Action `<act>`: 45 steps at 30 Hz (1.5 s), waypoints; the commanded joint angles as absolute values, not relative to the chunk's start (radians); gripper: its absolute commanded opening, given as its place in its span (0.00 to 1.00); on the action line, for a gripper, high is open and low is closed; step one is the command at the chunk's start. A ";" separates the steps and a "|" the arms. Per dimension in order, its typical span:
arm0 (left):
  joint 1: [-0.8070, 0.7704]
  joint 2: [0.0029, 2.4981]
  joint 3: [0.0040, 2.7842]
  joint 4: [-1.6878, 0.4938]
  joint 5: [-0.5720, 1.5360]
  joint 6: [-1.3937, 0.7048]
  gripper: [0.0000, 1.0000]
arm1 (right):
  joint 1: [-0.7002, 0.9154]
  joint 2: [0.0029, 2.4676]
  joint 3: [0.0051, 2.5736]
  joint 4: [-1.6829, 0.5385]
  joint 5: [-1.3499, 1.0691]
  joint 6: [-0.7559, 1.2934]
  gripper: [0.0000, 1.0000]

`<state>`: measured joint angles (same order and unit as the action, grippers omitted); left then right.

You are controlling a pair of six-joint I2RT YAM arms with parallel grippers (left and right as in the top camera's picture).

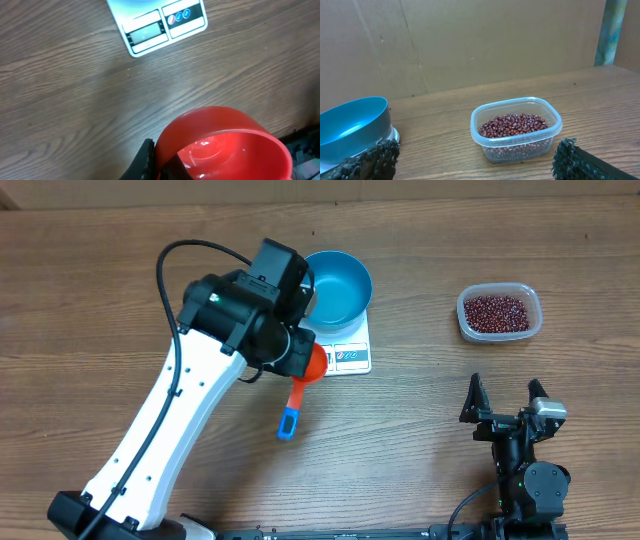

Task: Scoop item into bowl and weigh 150g on scale
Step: 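Lift the red cup with the left gripper toward the scale, then move the open right gripper toward the cup's blue handle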

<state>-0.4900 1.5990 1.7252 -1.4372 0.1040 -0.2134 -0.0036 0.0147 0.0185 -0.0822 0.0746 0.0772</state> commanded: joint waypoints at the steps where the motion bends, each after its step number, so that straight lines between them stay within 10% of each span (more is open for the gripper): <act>1: -0.505 1.582 1.736 -1.438 0.094 -0.380 0.04 | 0.006 0.003 0.008 -0.078 0.069 0.073 1.00; 45: -0.505 1.582 1.566 -1.297 0.040 -0.842 0.04 | 0.006 0.003 0.008 -0.078 0.068 0.078 1.00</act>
<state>-0.5026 1.5986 1.5795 -1.3025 0.0547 -0.7593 -0.0040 0.0147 0.0185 -0.0822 0.0746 0.0776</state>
